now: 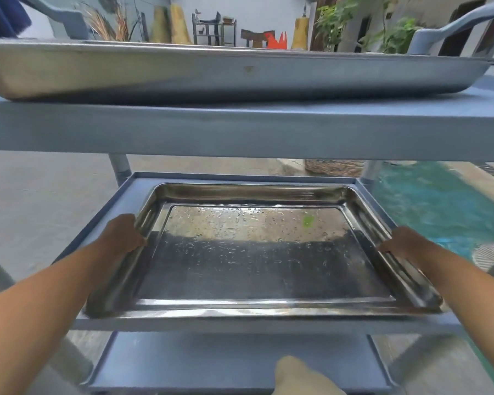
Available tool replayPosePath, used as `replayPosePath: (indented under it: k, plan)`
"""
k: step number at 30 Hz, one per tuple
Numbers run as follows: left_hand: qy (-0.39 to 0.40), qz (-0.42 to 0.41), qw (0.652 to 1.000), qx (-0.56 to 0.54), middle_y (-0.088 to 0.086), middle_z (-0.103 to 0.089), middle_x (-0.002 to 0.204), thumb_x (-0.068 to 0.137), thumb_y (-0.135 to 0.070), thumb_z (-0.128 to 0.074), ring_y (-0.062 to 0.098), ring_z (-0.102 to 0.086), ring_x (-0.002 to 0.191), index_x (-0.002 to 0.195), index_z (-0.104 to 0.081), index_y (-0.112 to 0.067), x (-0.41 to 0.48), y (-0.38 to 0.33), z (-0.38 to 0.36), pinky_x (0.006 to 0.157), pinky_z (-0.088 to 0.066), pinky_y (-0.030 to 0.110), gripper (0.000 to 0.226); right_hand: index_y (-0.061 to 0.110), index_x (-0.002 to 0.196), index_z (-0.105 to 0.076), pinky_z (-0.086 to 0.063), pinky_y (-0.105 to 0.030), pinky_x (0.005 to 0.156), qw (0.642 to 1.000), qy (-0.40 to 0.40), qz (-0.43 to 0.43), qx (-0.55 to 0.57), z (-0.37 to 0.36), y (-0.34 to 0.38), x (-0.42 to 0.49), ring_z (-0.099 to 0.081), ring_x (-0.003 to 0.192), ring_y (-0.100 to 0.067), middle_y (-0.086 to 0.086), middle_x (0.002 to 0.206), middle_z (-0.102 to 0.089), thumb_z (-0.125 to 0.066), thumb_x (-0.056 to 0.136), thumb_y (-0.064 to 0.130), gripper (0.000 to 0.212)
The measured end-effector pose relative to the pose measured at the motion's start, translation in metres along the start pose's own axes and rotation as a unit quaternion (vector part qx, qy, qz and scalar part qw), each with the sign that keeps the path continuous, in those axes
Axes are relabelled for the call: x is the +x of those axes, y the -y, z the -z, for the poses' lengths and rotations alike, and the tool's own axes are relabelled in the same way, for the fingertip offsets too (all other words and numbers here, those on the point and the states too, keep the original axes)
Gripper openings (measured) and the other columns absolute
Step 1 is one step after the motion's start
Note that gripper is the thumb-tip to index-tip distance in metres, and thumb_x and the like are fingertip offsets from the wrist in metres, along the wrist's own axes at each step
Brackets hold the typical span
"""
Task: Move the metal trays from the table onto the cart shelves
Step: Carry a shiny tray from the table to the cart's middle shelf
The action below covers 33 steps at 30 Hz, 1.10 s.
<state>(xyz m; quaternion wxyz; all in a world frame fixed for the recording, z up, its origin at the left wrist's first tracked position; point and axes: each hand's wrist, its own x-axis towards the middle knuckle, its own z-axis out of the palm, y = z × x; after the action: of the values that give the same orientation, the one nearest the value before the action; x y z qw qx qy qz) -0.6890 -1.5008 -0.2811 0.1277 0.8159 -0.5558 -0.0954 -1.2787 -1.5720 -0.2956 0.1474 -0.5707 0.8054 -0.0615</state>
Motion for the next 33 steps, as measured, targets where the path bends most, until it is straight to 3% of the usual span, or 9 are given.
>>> replayPosePath:
  k: [3, 7, 12, 17, 20, 23, 25, 28, 33]
  plan:
    - [-0.004, -0.001, 1.0, -0.005, 0.021, -0.062, 0.114, 0.078, -0.015, -0.076, 0.036, -0.056, 0.103, 0.114, -0.059, 0.002, 0.003, 0.001, -0.006, 0.085, -0.043, 0.039, 0.044, -0.007, 0.09, -0.056, -0.034, -0.028, 0.061, 1.0, -0.005, -0.002, 0.017, -0.004, -0.001, 0.007, -0.05, 0.07, -0.025, -0.029, 0.109, -0.062, -0.079, 0.081, 0.022, 0.038]
    - [-0.013, -0.002, 1.0, -0.009, 0.02, -0.063, 0.113, 0.079, -0.02, -0.077, 0.036, -0.057, 0.103, 0.113, -0.06, 0.001, 0.008, 0.003, -0.014, 0.088, -0.043, 0.041, 0.043, -0.013, 0.114, -0.056, -0.037, -0.028, 0.07, 1.0, 0.005, 0.006, 0.024, -0.01, -0.001, 0.011, -0.051, 0.088, -0.029, -0.027, 0.117, -0.059, -0.076, 0.084, 0.022, 0.051]
    - [-0.009, 0.01, 1.0, 0.0, 0.021, -0.061, 0.112, 0.079, -0.023, -0.078, 0.036, -0.058, 0.101, 0.112, -0.056, 0.002, 0.013, 0.007, -0.018, 0.084, -0.044, 0.04, 0.047, -0.012, 0.114, -0.056, -0.037, -0.029, 0.071, 1.0, -0.006, 0.009, 0.005, -0.009, 0.003, 0.006, -0.058, 0.098, -0.034, -0.027, 0.119, -0.06, -0.074, 0.086, 0.028, 0.052]
    - [-0.064, -0.017, 0.998, 0.025, 0.024, -0.049, 0.122, 0.082, -0.033, -0.075, 0.042, -0.052, 0.109, 0.123, -0.049, -0.003, 0.002, 0.0, -0.014, 0.086, -0.046, 0.047, 0.058, 0.006, 0.124, -0.047, -0.046, -0.041, 0.08, 0.983, -0.153, 0.088, 0.054, -0.007, 0.015, -0.024, -0.055, 0.104, -0.037, -0.02, 0.118, -0.053, -0.073, 0.082, 0.032, 0.055]
    - [-0.071, -0.074, 0.995, 0.015, 0.016, -0.046, 0.124, 0.084, -0.042, -0.068, 0.04, -0.047, 0.117, 0.127, -0.051, -0.014, -0.021, -0.012, -0.014, 0.094, -0.043, 0.047, 0.054, 0.014, 0.132, -0.045, -0.044, -0.044, 0.094, 0.977, -0.148, 0.149, 0.039, -0.008, 0.027, -0.05, -0.047, 0.12, -0.035, -0.016, 0.13, -0.043, -0.069, 0.083, 0.042, 0.061]
    - [-0.03, -0.137, 0.99, -0.021, 0.009, -0.046, 0.142, 0.087, -0.054, -0.061, 0.03, -0.043, 0.132, 0.136, -0.052, -0.021, -0.056, -0.023, -0.014, 0.107, -0.037, 0.043, 0.06, 0.018, 0.133, -0.047, -0.044, -0.038, 0.092, 0.971, -0.093, 0.22, 0.017, -0.011, 0.039, -0.089, -0.051, 0.118, -0.026, -0.007, 0.128, -0.05, -0.056, 0.084, 0.06, 0.065]
    - [0.005, -0.205, 0.978, -0.031, 0.003, -0.05, 0.142, 0.086, -0.066, -0.052, 0.022, -0.047, 0.129, 0.136, -0.053, -0.023, -0.082, -0.029, -0.011, 0.104, -0.038, 0.036, 0.066, 0.024, 0.13, -0.051, -0.047, -0.034, 0.085, 0.964, -0.065, 0.258, 0.014, -0.014, 0.047, -0.122, -0.056, 0.11, -0.018, 0.001, 0.124, -0.057, -0.05, 0.082, 0.071, 0.067]
    - [0.059, -0.285, 0.957, 0.007, -0.004, -0.053, 0.139, 0.078, -0.086, -0.033, 0.016, -0.053, 0.121, 0.139, -0.047, -0.031, -0.117, -0.037, -0.007, 0.096, -0.043, 0.032, 0.083, 0.028, 0.128, -0.052, -0.043, -0.029, 0.075, 0.949, -0.092, 0.302, 0.02, -0.022, 0.056, -0.17, -0.06, 0.103, -0.013, 0.005, 0.122, -0.063, -0.04, 0.076, 0.084, 0.077]
    - [0.105, -0.352, 0.918, 0.147, -0.009, -0.052, 0.139, 0.064, -0.099, -0.02, 0.015, -0.052, 0.122, 0.144, -0.035, -0.039, -0.14, -0.042, -0.02, 0.091, -0.048, 0.035, 0.101, 0.034, 0.142, -0.04, -0.045, -0.034, 0.094, 0.935, -0.053, 0.333, -0.108, -0.05, 0.059, -0.214, -0.051, 0.123, -0.013, 0.011, 0.136, -0.052, -0.016, 0.067, 0.096, 0.1]
